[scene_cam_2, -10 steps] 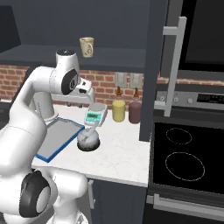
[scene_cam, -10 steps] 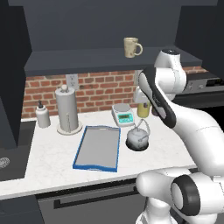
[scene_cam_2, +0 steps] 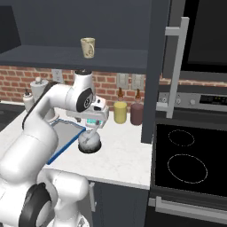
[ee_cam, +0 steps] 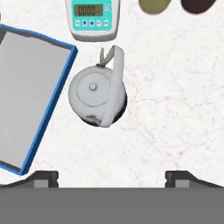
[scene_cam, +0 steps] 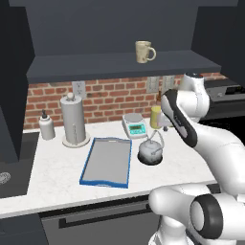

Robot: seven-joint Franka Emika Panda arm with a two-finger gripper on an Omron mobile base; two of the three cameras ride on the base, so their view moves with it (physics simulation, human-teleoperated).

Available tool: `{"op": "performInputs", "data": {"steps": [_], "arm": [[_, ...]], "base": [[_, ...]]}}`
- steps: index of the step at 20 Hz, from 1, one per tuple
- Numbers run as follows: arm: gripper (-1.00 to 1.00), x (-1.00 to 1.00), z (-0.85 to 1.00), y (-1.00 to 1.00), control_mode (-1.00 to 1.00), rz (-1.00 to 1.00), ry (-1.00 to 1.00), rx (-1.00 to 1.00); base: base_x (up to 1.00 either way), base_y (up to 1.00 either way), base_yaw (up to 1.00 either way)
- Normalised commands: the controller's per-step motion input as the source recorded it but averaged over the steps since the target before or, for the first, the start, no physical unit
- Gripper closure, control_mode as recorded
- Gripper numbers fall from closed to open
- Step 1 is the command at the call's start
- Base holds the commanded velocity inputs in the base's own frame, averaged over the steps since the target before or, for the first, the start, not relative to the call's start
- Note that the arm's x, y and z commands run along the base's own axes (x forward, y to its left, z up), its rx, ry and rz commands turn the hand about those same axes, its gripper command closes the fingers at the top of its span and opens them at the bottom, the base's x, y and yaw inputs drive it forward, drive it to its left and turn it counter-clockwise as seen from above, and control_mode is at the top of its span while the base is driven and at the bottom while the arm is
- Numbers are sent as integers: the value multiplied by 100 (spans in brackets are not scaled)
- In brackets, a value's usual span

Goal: Pick the kettle from the counter and place it on the tray. Then pick the mug from the cabinet and place it on the tray. Then close the cabinet doors.

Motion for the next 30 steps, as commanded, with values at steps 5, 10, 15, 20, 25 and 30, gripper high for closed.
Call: {"op": "performInputs", "data": {"steps": [5, 10, 15, 20, 25, 30], "arm": [[-100, 0, -30, -33, -100, 1, 0, 4], [-100, 28, -16, 14, -100, 0, 1, 18], [-100, 38, -17, 25, -100, 0, 1, 10], [-100, 32, -28, 3, -100, 0, 0, 9], [-100, 20, -31, 0, -100, 0, 0, 8], [-100, 16, -30, 0, -100, 0, 0, 5]], "base": [[0, 0, 0], [0, 0, 0], [0, 0, 0], [0, 0, 0], [0, 0, 0], [0, 0, 0]]}}
